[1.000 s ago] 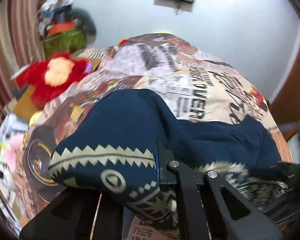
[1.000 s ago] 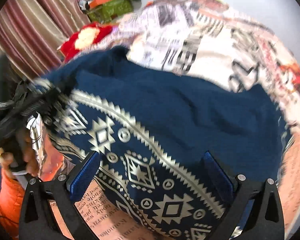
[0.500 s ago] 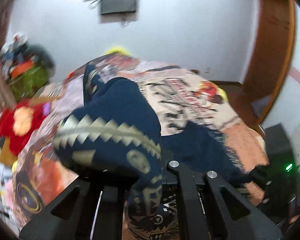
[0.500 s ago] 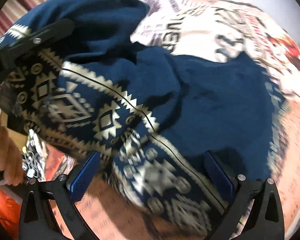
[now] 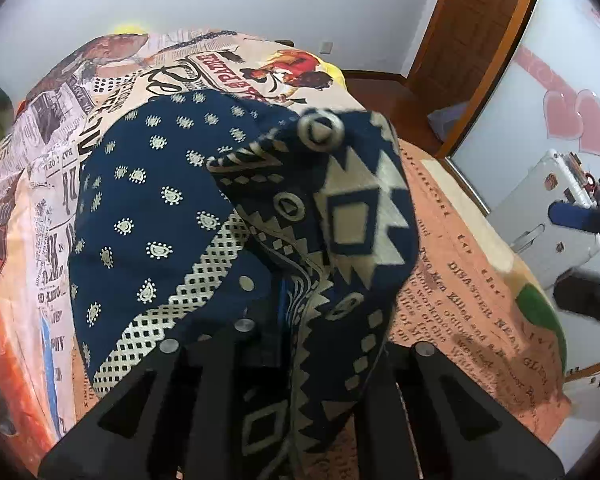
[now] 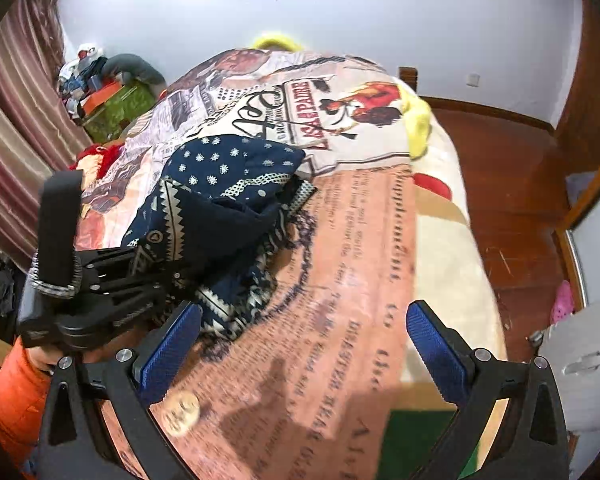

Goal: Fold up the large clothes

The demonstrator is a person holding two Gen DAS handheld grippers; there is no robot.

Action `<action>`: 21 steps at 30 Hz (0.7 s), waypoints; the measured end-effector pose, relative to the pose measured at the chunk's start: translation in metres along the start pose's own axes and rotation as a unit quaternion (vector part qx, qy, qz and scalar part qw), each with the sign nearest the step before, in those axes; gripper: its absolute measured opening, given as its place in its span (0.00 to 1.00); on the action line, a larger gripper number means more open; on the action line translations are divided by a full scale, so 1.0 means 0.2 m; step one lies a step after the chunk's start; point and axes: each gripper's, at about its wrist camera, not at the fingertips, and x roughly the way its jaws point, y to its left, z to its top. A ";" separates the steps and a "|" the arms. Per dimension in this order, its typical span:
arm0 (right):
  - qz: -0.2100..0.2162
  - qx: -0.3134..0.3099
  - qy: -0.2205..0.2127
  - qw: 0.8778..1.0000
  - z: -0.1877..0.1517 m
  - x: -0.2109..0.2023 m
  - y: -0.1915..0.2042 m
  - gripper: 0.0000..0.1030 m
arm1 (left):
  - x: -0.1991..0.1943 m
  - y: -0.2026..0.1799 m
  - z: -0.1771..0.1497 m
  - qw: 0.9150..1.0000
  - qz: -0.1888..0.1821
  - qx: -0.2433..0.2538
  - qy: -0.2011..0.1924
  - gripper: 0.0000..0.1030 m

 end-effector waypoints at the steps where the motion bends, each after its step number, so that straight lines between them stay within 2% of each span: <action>1: 0.001 -0.002 -0.002 1.000 -0.01 -0.01 0.00 1.00 | -0.02 0.01 0.00 1.000 -0.008 -0.007 0.000 0.10; 3: 0.003 -0.006 -0.006 1.000 -0.02 -0.02 0.01 1.00 | -0.07 0.04 0.00 1.000 -0.018 -0.017 -0.002 0.14; 5: 0.009 -0.011 -0.013 1.000 -0.03 -0.04 0.02 1.00 | -0.15 0.06 -0.04 1.000 -0.028 -0.012 -0.005 0.26; 7: 0.015 -0.015 -0.024 0.999 -0.01 -0.05 0.04 1.00 | -0.24 0.07 -0.07 0.999 -0.040 -0.006 -0.009 0.52; 8: 0.017 -0.017 -0.027 0.999 0.00 -0.05 0.05 1.00 | -0.29 0.07 -0.09 0.999 -0.047 -0.009 -0.011 0.57; 11: 0.027 -0.033 -0.043 0.998 0.07 -0.07 0.12 1.00 | -0.40 0.10 -0.14 0.998 -0.053 -0.014 -0.018 0.58; 16: 0.051 -0.068 -0.070 0.994 0.22 -0.10 0.28 1.00 | -0.55 0.24 -0.18 0.999 -0.016 -0.027 -0.038 0.60; 19: 0.070 -0.078 -0.069 0.992 0.30 -0.02 0.37 1.00 | -0.58 0.35 -0.17 0.998 0.014 -0.044 -0.051 0.60; 21: 0.072 -0.075 -0.057 0.993 0.33 0.07 0.42 1.00 | -0.54 0.42 -0.16 0.996 0.018 -0.067 -0.050 0.60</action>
